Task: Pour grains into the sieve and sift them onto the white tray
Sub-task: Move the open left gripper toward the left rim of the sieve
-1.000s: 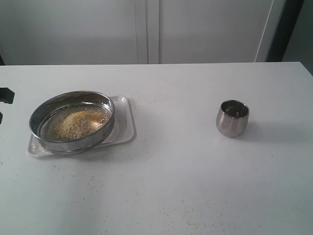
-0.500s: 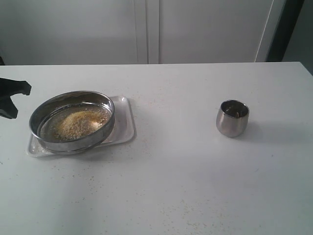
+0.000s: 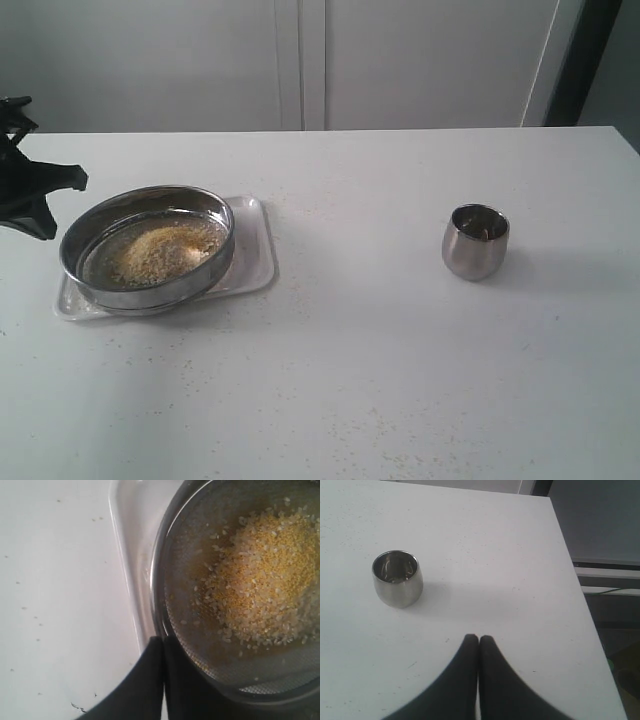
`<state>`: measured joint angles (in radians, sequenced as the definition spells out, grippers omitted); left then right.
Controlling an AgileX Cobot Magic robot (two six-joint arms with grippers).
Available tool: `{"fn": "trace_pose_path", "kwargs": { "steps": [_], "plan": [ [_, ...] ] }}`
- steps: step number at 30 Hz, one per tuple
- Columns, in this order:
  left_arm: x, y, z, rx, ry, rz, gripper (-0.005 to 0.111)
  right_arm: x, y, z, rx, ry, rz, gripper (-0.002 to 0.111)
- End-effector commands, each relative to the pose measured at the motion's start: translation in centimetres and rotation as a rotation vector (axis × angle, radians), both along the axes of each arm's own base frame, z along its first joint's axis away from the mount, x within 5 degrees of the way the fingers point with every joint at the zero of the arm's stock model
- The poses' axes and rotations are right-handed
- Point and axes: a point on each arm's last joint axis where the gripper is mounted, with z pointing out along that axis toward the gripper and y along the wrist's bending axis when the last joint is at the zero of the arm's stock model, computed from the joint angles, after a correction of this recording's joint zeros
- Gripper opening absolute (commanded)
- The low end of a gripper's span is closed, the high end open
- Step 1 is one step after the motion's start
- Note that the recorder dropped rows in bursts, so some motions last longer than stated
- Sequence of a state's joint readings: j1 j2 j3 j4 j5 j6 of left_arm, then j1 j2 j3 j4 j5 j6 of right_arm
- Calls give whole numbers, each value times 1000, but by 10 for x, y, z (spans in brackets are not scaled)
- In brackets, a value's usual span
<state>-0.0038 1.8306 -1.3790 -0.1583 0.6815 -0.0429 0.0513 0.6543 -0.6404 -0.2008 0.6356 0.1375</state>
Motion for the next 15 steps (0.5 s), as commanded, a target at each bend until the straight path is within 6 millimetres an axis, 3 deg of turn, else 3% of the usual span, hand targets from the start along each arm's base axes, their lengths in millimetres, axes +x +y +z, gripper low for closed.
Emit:
{"fn": "trace_pose_path", "kwargs": {
  "steps": [1,5,15],
  "plan": [
    [7,1,-12,-1,44,2,22,-1,-1,-1,-2,-3,-4,0],
    [10,1,-27,0,77,3,27,-1,-1,-1,-2,-3,-4,0],
    [18,0,-40,-17,59,26,27,-1,-1,-1,-2,-3,-4,0]
  ]
}}
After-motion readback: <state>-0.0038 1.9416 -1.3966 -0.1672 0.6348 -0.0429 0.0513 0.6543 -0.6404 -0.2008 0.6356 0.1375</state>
